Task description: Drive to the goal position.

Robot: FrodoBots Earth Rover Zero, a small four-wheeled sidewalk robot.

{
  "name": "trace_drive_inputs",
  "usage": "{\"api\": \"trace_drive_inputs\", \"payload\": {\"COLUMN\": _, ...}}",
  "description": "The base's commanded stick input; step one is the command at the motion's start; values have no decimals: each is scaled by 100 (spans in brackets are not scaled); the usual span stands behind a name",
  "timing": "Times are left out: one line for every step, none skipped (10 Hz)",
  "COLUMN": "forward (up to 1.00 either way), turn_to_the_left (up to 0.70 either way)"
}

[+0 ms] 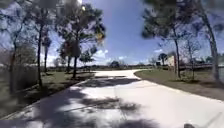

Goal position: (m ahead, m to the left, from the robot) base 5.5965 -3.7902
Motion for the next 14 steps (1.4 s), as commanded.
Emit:
{"api": "trace_drive_inputs", "payload": {"forward": 70, "turn_to_the_left": 0}}
{"api": "trace_drive_inputs", "payload": {"forward": 70, "turn_to_the_left": 0}}
{"api": "trace_drive_inputs", "payload": {"forward": 70, "turn_to_the_left": 0}}
{"api": "trace_drive_inputs", "payload": {"forward": 70, "turn_to_the_left": 0}}
{"api": "trace_drive_inputs", "payload": {"forward": 70, "turn_to_the_left": 0}}
{"api": "trace_drive_inputs", "payload": {"forward": 70, "turn_to_the_left": 0}}
{"api": "trace_drive_inputs", "payload": {"forward": 70, "turn_to_the_left": 0}}
{"api": "trace_drive_inputs", "payload": {"forward": 65, "turn_to_the_left": 0}}
{"api": "trace_drive_inputs", "payload": {"forward": 24, "turn_to_the_left": 0}}
{"api": "trace_drive_inputs", "payload": {"forward": 0, "turn_to_the_left": 0}}
{"api": "trace_drive_inputs", "payload": {"forward": 0, "turn_to_the_left": -7}}
{"api": "trace_drive_inputs", "payload": {"forward": 0, "turn_to_the_left": -65}}
{"api": "trace_drive_inputs", "payload": {"forward": 0, "turn_to_the_left": -70}}
{"api": "trace_drive_inputs", "payload": {"forward": 0, "turn_to_the_left": -70}}
